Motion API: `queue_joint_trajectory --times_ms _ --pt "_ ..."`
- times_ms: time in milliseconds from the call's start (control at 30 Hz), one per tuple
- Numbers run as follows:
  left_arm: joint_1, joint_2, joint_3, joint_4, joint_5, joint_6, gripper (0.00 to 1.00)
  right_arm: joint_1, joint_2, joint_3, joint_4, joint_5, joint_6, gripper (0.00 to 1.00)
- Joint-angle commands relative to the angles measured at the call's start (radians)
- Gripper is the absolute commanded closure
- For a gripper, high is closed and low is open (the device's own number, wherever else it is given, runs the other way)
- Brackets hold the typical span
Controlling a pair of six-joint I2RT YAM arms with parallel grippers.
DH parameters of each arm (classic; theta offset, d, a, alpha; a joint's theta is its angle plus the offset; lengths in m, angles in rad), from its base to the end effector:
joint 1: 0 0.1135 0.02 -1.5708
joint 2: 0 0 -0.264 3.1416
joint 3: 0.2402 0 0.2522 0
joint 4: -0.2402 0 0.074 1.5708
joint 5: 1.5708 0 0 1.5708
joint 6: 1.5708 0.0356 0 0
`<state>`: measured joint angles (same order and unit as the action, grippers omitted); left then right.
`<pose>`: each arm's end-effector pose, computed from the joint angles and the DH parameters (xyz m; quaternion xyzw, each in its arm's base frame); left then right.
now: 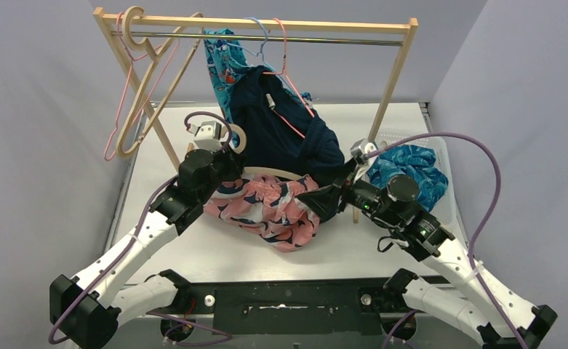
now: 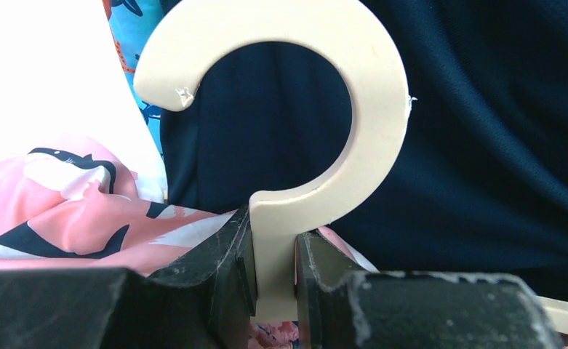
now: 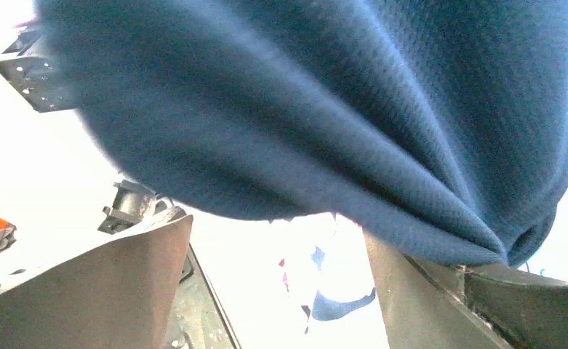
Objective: Remove the shorts from the hanger
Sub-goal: Pick up the hanger from the clothes rod, then move the clothes rod to the center of the board.
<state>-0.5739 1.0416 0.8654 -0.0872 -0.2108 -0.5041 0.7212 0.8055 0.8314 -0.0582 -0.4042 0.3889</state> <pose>0.2085 -0.1259 0.3292 -0.0364 0.7912 -0.2387 0.5619 0.1313 0.1341 0.3668 -0.2541 0.6710 0.4817 0.5031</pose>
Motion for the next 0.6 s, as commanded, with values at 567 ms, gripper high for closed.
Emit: queue_joint_trajectory --times_ms 567 --pt "0.007 -0.136 0.020 -0.160 0.166 0.167 1.00 -0.047 0.090 0.014 -0.409 0.697 0.167 0.29"
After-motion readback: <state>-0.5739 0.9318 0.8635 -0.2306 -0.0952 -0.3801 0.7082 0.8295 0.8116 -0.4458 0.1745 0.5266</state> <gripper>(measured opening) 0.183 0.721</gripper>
